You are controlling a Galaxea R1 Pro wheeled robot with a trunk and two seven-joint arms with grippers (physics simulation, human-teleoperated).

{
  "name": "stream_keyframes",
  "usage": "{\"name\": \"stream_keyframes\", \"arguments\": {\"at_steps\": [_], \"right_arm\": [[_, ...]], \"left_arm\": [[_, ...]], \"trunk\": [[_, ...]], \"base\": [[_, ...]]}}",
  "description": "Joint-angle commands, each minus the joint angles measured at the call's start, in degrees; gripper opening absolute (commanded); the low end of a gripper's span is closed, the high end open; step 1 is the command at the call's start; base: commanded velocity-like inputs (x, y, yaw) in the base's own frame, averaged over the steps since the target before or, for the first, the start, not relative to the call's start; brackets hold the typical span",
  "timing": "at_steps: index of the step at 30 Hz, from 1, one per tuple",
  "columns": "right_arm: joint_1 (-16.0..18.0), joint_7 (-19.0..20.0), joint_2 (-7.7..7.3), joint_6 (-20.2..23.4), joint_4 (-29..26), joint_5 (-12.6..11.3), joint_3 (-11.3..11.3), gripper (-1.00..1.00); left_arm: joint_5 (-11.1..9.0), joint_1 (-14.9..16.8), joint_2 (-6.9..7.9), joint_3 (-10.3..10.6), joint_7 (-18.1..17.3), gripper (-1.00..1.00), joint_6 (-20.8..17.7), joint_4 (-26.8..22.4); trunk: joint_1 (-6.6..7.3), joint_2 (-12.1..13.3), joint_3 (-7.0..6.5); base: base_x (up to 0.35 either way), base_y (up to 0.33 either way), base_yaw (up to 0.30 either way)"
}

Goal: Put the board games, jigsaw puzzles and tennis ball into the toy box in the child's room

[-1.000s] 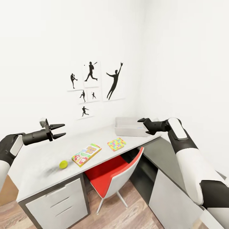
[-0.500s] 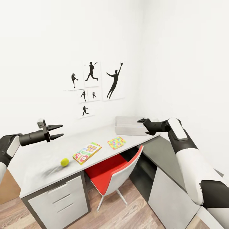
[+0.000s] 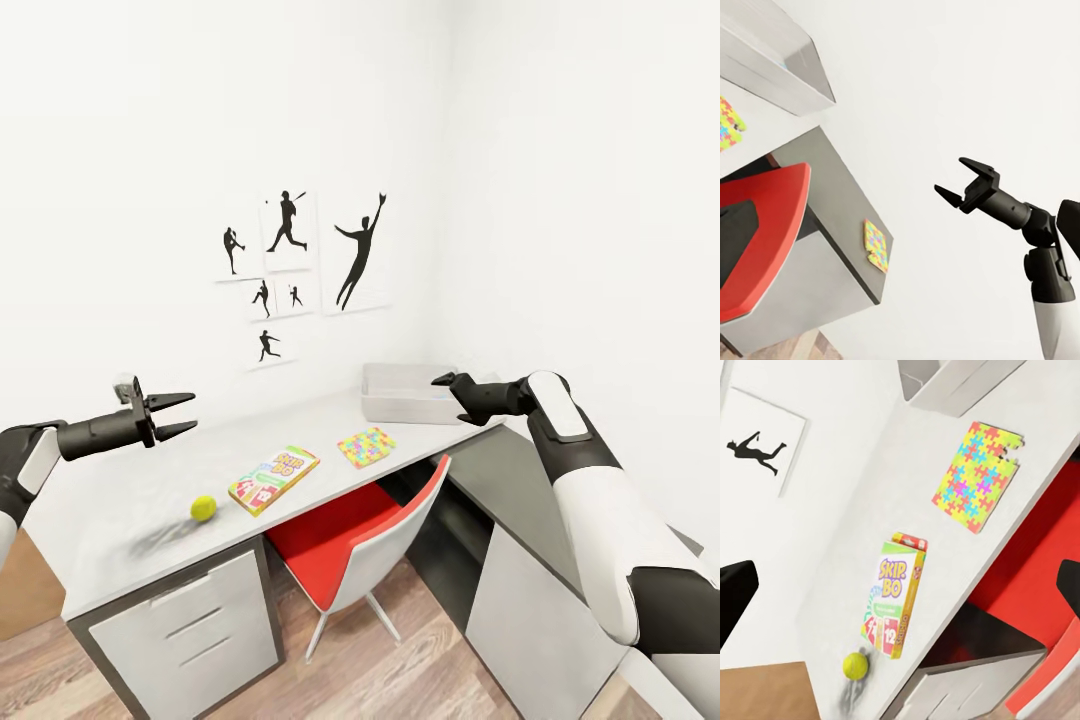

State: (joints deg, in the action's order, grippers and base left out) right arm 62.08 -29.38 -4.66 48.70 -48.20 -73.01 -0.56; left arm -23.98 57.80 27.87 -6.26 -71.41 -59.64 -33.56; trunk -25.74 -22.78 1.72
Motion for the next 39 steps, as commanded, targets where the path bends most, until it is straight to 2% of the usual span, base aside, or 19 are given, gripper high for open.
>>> {"name": "stream_keyframes", "arguments": {"at_steps": [1, 13, 19, 30, 39], "right_arm": [[0.1, -0.6, 0.0, 0.1, 0.0, -0.6, -0.1, 1.0], [0.1, -0.6, 0.02, 0.0, 0.0, -0.7, -0.1, 1.0], [0.1, -0.6, 0.01, 0.0, 0.0, -0.7, -0.1, 1.0], [0.1, -0.6, 0.12, 0.0, 0.0, -0.7, -0.1, 1.0], [0.1, -0.6, 0.4, -0.1, 0.0, -0.7, 0.0, 1.0]], "left_arm": [[0.0, 0.1, 0.0, 0.0, -0.1, 1.0, -0.4, 0.0], [0.0, 0.0, 0.07, -0.1, -0.1, 1.0, -0.4, 0.1], [-0.1, 0.0, 0.11, -0.1, -0.1, 1.0, -0.4, 0.1], [-0.1, 0.0, 1.3, 0.0, -0.1, 1.0, -0.4, 0.2], [-0.1, -0.2, 1.71, 0.0, -0.1, 1.0, -0.4, 0.2]], "trunk": [[-0.04, -0.1, 0.15], [-0.04, -0.1, 0.16], [-0.04, -0.1, 0.16], [-0.04, -0.1, 0.16], [-0.04, -0.1, 0.16]], "base": [[0.0, 0.0, 0.0], [-0.066, 0.062, -0.094], [-0.176, 0.163, -0.237], [-0.188, 0.175, -0.269], [-0.189, 0.178, -0.279]]}}
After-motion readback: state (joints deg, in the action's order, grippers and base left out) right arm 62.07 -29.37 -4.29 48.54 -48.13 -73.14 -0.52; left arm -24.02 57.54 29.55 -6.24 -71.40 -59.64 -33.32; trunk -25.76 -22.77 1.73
